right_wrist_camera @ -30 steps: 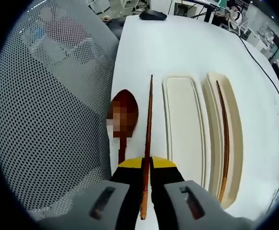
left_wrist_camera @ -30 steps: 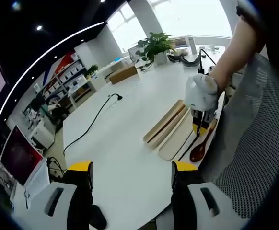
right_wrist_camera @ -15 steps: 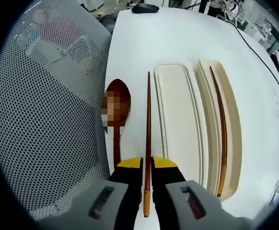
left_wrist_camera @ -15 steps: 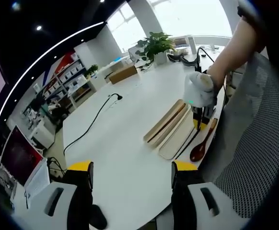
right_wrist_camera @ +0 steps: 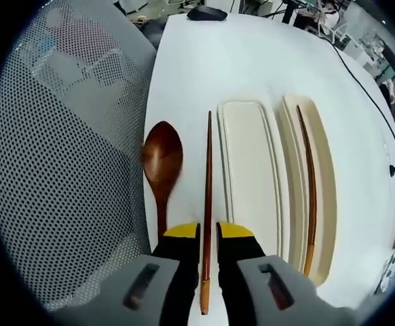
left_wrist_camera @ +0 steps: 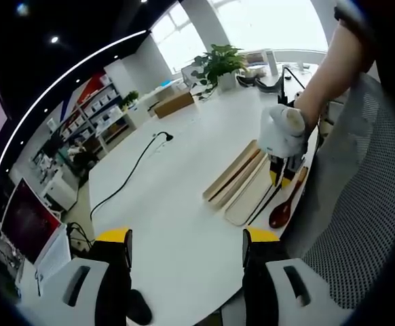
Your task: Arrange the utensils inside the cutlery case until each visible utensil rests in its matching compartment.
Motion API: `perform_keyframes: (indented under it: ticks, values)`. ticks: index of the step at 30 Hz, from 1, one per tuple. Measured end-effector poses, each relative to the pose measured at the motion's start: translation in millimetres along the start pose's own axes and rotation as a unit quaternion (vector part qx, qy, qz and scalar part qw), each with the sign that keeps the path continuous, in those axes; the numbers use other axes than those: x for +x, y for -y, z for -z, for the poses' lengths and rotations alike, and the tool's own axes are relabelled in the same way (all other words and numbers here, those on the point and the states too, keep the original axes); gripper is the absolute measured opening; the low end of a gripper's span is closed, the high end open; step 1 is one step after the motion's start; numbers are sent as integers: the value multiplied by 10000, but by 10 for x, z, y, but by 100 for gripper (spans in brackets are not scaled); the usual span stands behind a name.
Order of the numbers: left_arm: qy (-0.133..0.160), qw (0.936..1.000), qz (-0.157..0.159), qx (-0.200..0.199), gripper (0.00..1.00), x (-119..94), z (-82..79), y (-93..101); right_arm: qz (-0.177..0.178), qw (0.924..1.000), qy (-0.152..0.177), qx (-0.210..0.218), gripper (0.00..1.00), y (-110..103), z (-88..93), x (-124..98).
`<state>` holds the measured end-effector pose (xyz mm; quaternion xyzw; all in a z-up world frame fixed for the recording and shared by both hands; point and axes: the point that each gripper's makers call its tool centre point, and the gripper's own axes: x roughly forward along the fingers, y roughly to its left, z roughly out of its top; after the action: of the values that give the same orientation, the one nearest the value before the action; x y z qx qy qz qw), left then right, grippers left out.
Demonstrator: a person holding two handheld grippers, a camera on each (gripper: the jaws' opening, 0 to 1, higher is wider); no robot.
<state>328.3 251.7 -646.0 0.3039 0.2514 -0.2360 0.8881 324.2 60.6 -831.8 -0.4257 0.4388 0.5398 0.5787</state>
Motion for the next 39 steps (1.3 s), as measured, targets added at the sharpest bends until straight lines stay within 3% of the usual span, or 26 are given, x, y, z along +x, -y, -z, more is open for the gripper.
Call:
perform_keyframes:
  ticks: [5,8,22,26,39]
  values:
    - [-10,10000,11,26,68,-3,0,7,21,10000,-57,-40,6,-7,0,2]
    - [-11,10000,19,43,68,-3,0,11,39,9993,-22,-373,3,-38,-11,5]
    - [-10,10000,9,72,67,-7,0,12,-51,10000,39,56,0,-5,-11,11]
    - [1,10000,5,81,67,-10,-7,8,-172,9980,130,597,0,-8,-17,6]
    - [36,10000,-23,82,67,-19,-19,-1,-151,9987,157,463,0,67,-70,-79]
